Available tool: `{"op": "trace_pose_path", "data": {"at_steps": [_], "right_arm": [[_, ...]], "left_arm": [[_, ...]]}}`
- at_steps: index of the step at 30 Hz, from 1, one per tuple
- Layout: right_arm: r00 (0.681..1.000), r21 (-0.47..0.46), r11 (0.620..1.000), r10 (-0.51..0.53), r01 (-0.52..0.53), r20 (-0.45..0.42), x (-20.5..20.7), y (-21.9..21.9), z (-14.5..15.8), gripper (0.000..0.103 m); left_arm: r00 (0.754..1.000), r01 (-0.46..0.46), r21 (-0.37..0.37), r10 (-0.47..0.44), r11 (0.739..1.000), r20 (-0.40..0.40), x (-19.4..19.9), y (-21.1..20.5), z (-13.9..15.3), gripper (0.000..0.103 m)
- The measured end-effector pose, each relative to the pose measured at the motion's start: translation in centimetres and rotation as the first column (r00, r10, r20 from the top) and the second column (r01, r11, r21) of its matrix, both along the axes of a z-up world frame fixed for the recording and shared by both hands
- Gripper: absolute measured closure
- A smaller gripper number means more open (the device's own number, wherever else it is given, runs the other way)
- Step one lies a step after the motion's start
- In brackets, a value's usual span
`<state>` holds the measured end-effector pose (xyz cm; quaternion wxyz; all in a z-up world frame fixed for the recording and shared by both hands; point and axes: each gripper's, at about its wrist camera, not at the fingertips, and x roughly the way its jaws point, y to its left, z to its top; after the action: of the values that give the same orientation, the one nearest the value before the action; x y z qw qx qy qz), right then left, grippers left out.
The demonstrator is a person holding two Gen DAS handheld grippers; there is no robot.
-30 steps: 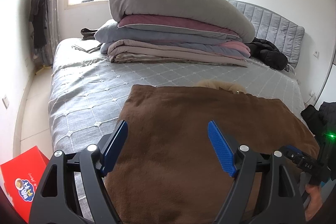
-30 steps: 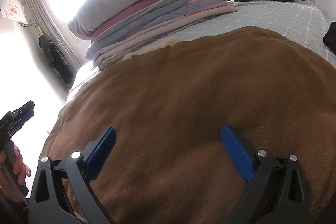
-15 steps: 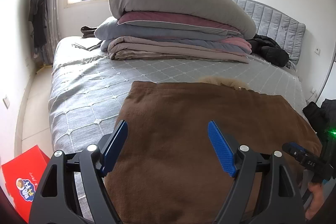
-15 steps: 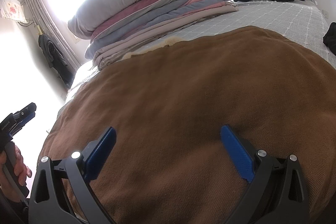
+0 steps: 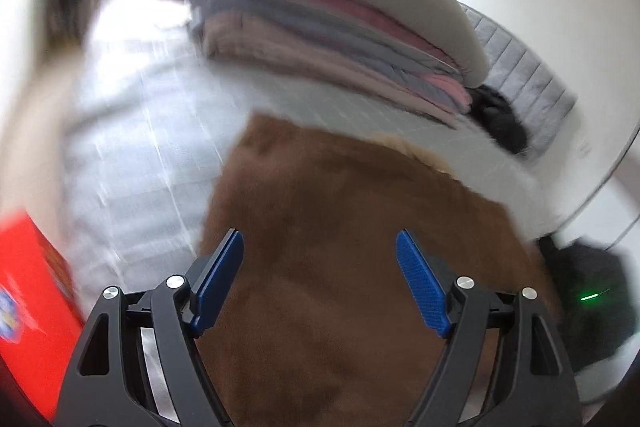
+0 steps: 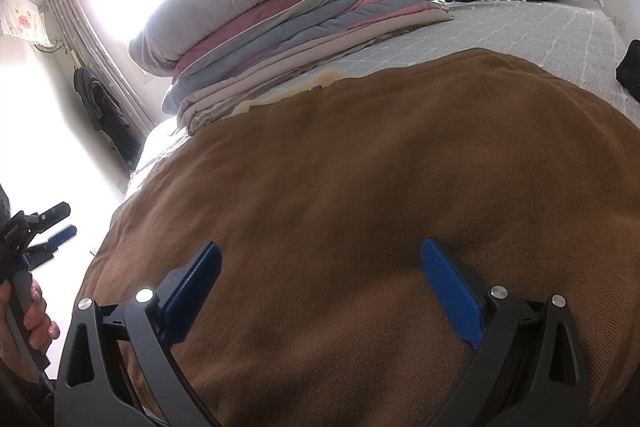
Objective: Fold large clothes
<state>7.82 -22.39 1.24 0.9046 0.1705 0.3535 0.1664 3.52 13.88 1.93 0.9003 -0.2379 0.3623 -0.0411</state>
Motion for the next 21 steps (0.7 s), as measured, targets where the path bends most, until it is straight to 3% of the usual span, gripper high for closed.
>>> {"op": "trace_pose_path", "data": {"at_steps": [1, 3, 7, 9, 15, 17, 20, 21], "right_arm": [[1.0, 0.006, 1.0, 0.001, -0.001, 0.0, 0.0, -0.2, 0.0, 0.007], [1.0, 0.01, 1.0, 0.001, -0.001, 0.0, 0.0, -0.4, -0.1, 0.007], [1.0, 0.014, 1.0, 0.002, -0.002, -0.003, 0.0, -0.6, -0.1, 0.007], [1.0, 0.014, 1.0, 0.003, -0.002, -0.003, -0.1, -0.7, -0.1, 0.007], [1.0, 0.013, 1.0, 0.003, -0.003, -0.003, -0.1, -0.7, 0.0, 0.007], [1.0, 0.013, 1.0, 0.003, -0.003, -0.003, -0.1, -0.7, 0.0, 0.007], [1.0, 0.013, 1.0, 0.003, -0.003, -0.003, -0.1, -0.7, 0.0, 0.007], [1.0, 0.013, 1.0, 0.003, -0.003, -0.003, 0.0, -0.7, 0.0, 0.007]], "left_arm": [[0.999, 0.008, -0.117, -0.012, 0.993, -0.036, -0.2, 1.6, -0.7, 0.028], [0.998, -0.042, -0.27, 0.028, 0.962, -0.055, -1.8, 4.4, -1.7, 0.028], [0.992, -0.11, -0.415, 0.076, 0.903, -0.097, -5.2, 7.7, -3.8, 0.028], [0.987, -0.129, -0.468, 0.069, 0.874, -0.143, -6.8, 8.3, -5.5, 0.028], [0.969, -0.16, -0.55, 0.023, 0.82, -0.248, -9.5, 8.1, -9.4, 0.028], [0.968, -0.141, -0.604, -0.019, 0.784, -0.251, -10.1, 7.5, -10.5, 0.028], [0.963, -0.116, -0.708, -0.095, 0.697, -0.251, -10.0, 6.4, -12.2, 0.028], [0.962, -0.11, -0.723, -0.109, 0.682, -0.25, -10.1, 6.1, -12.5, 0.028]]}}
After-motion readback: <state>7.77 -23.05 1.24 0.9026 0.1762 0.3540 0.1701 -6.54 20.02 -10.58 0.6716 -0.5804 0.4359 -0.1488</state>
